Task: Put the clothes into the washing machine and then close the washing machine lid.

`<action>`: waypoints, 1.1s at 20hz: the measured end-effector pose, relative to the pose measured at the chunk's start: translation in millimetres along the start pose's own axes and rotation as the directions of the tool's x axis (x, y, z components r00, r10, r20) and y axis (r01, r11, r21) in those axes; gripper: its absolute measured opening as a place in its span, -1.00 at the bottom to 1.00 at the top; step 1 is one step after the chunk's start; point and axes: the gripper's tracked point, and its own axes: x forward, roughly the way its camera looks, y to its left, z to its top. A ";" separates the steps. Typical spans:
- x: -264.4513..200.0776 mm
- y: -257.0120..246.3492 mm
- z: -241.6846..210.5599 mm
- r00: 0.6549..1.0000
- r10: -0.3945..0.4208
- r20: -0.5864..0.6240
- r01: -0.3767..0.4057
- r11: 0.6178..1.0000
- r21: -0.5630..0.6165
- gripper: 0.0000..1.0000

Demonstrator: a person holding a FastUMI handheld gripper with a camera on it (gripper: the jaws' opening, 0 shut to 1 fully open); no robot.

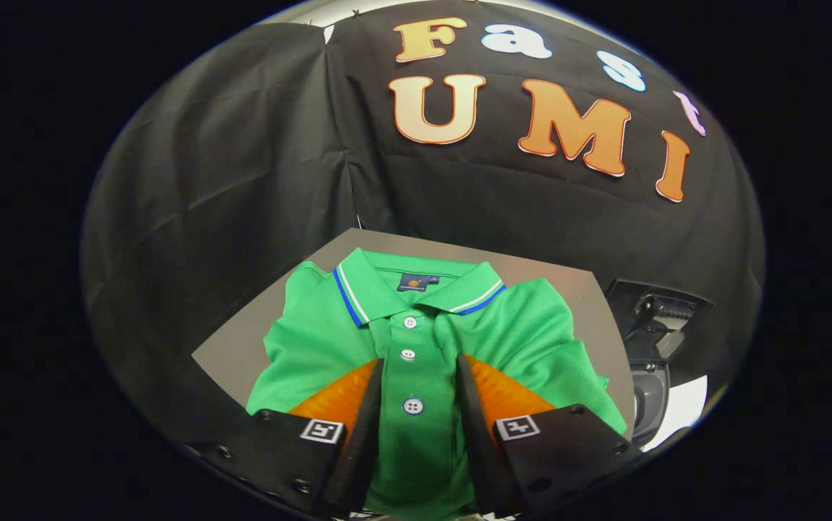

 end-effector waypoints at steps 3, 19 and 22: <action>-5.4 0.4 3.2 0.999 0.030 0.012 -0.030 0.999 0.015 -0.14; -90.6 -34.0 86.4 0.980 0.092 0.174 -0.109 0.990 0.091 -0.72; -111.3 -59.0 103.2 0.973 0.070 0.221 -0.095 0.990 0.104 -0.72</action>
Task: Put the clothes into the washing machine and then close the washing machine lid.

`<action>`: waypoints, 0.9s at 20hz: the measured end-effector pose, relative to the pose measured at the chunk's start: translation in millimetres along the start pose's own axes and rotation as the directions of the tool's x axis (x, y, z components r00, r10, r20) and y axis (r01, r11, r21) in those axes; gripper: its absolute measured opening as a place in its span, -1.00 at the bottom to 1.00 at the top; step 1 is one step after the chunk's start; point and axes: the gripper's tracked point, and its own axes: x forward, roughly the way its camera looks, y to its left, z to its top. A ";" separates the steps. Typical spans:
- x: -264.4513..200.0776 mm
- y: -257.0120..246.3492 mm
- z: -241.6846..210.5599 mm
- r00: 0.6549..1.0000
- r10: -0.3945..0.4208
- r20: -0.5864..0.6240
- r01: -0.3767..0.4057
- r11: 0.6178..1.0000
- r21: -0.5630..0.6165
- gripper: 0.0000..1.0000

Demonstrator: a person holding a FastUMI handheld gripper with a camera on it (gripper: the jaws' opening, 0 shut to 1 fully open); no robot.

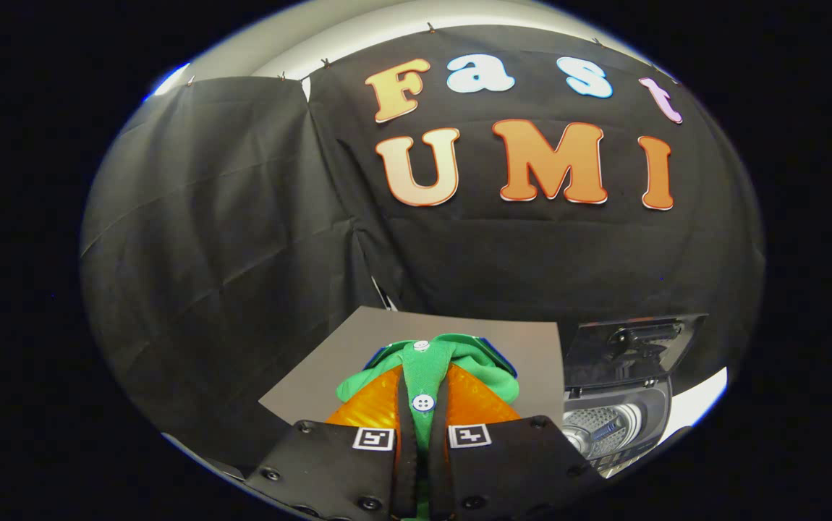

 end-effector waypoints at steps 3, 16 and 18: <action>-19.6 -30.7 23.8 0.998 -0.039 0.054 0.038 0.999 0.020 -0.72; -90.0 -202.2 41.5 0.960 -0.253 0.124 0.240 0.965 0.108 -0.72; -98.7 -231.6 41.0 0.951 -0.286 0.117 0.273 0.955 0.115 -0.72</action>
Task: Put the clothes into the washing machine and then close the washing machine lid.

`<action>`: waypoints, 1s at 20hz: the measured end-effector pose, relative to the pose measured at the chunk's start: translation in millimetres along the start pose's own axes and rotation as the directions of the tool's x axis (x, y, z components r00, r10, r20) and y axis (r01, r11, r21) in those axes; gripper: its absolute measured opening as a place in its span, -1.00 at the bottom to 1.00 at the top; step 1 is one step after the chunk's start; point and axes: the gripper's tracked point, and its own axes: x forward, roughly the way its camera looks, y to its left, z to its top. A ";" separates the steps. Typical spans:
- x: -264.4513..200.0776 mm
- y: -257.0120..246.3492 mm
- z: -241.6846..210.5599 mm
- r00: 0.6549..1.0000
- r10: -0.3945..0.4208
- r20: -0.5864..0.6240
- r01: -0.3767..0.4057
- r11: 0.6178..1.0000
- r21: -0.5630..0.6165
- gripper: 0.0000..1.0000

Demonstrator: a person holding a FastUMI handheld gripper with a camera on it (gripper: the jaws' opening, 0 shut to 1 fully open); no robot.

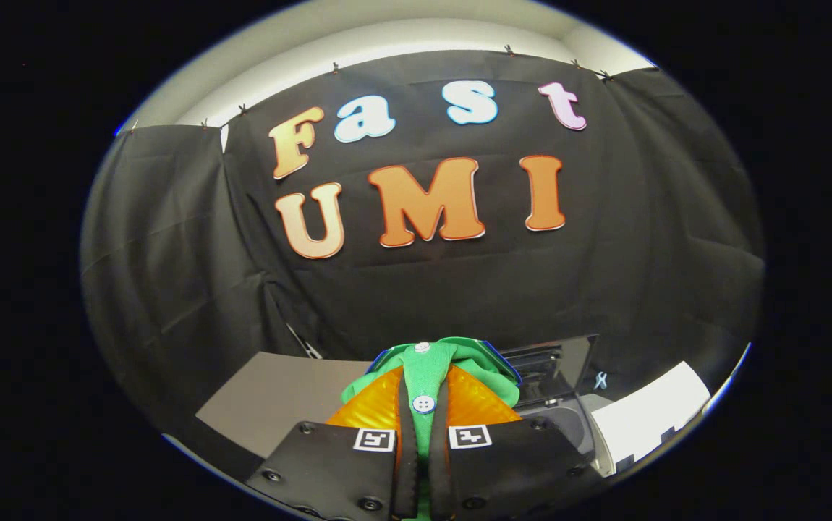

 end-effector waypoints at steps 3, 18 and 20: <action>6.5 -37.8 0.5 1.000 -0.030 0.001 0.030 1.000 -0.002 -0.73; 97.3 -152.0 -107.2 0.987 -0.031 -0.157 0.035 0.999 0.024 -0.73; 113.3 -159.7 -125.0 0.983 -0.024 -0.182 0.030 0.999 0.026 -0.73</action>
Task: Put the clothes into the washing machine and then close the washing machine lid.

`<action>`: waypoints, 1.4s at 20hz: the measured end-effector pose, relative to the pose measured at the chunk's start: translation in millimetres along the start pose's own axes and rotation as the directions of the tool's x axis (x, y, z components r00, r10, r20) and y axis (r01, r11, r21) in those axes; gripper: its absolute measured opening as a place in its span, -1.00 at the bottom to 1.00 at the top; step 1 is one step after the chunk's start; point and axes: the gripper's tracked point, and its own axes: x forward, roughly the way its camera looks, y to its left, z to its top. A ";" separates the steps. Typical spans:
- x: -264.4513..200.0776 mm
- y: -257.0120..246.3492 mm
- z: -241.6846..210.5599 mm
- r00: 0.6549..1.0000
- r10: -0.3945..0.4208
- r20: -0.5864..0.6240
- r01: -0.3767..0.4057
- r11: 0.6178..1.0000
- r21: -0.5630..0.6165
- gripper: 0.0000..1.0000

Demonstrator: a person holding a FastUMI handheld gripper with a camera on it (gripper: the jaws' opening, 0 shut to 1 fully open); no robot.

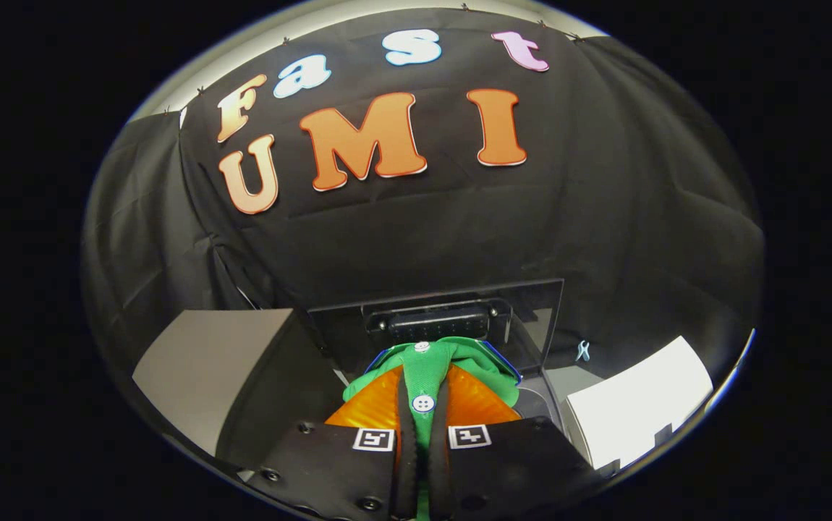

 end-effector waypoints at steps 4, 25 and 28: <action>32.4 -19.5 -36.1 0.998 0.001 -0.057 -0.001 1.000 0.002 -0.73; 147.0 -82.2 -211.3 0.939 -0.076 -0.335 0.099 0.994 0.053 -0.69; 147.5 -87.2 -225.7 0.925 -0.094 -0.368 0.119 0.992 0.046 -0.66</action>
